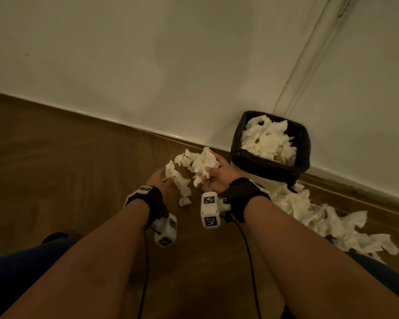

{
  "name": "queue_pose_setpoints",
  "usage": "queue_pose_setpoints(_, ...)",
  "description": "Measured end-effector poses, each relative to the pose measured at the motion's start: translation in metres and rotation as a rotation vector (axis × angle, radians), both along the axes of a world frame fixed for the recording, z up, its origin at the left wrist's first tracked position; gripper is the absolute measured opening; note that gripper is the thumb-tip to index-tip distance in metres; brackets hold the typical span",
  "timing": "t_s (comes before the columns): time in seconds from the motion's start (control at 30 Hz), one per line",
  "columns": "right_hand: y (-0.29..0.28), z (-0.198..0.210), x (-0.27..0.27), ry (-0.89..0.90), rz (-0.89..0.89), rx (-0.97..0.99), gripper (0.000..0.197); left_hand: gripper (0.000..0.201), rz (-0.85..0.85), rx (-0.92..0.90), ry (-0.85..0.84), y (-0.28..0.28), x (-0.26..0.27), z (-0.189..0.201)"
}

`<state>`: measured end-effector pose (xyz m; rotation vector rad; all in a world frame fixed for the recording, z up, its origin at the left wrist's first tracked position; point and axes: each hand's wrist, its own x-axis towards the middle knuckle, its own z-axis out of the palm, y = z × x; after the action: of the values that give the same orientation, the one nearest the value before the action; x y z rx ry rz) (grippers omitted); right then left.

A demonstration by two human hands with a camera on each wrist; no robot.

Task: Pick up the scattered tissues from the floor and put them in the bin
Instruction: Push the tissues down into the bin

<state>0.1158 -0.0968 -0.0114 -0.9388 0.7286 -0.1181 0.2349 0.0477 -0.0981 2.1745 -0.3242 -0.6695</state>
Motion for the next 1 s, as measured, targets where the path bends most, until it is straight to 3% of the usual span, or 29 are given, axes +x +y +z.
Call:
queue_pose_setpoints(0.23,-0.002,0.06,-0.025,-0.167,-0.004,-0.056,0.039,0.029,0.072,-0.282,0.051,-0.019,-0.021,0.055)
queue_pose_setpoints(0.57,-0.029,0.121,-0.062,-0.424,-0.141,0.0,0.036,0.024,0.207,-0.674,0.166,-0.037,-0.056,0.125)
queue_pose_setpoints(0.7,-0.047,0.14,-0.078,-0.485,-0.185,-0.043,0.024,0.008,0.196,-0.797,0.225,-0.058,-0.069,0.161)
queue_pose_setpoints(0.87,-0.076,0.157,-0.097,-0.551,-0.282,-0.064,0.024,0.013,0.136,-0.908,0.299,-0.094,-0.085,0.203)
queue_pose_setpoints(1.0,-0.096,0.158,-0.107,-0.593,-0.371,-0.039,0.023,0.012,0.079,-0.927,0.283,-0.124,-0.096,0.216)
